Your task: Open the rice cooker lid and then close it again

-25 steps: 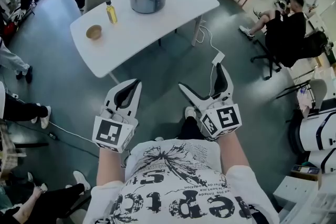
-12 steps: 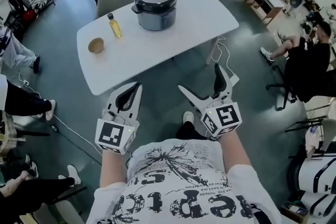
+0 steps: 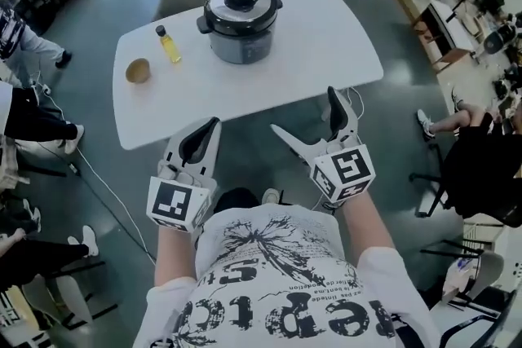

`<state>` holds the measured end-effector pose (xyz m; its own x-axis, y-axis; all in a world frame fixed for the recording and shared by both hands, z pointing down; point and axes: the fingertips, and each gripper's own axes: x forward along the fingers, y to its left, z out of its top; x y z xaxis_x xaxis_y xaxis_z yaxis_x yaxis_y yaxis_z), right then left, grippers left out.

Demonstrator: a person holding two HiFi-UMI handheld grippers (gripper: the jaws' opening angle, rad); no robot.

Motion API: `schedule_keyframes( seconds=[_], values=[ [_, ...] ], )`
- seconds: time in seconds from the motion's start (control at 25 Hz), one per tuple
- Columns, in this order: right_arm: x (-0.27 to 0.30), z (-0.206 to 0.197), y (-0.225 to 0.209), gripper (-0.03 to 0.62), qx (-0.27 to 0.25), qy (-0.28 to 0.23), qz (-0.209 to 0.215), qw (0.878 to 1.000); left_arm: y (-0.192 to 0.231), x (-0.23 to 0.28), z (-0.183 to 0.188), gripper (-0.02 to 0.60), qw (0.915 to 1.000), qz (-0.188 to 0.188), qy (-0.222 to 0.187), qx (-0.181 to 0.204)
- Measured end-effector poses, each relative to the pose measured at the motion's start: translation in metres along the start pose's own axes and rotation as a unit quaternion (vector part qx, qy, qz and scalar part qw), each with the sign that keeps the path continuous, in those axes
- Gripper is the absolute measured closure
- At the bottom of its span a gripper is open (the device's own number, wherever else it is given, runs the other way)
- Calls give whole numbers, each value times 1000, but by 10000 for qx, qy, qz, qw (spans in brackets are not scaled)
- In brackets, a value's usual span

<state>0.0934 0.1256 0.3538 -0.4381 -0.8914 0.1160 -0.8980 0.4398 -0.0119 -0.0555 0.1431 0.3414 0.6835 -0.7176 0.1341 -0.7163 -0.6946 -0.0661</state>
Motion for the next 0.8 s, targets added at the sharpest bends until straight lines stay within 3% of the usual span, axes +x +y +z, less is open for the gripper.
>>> schedule_keyframes(
  seconds=[0.44, 0.64, 0.8],
  values=[
    [108, 7, -78, -3, -130, 237, 543, 9982, 60, 111, 5, 568, 9996, 292, 56, -8],
    [189, 11, -108, -3, -202, 669, 869, 9938, 115, 168, 11, 568, 9993, 377, 47, -48],
    [267, 9, -126, -1, -452, 1172, 1186, 9850, 169, 214, 21, 568, 9981, 538, -280, -125]
  ],
)
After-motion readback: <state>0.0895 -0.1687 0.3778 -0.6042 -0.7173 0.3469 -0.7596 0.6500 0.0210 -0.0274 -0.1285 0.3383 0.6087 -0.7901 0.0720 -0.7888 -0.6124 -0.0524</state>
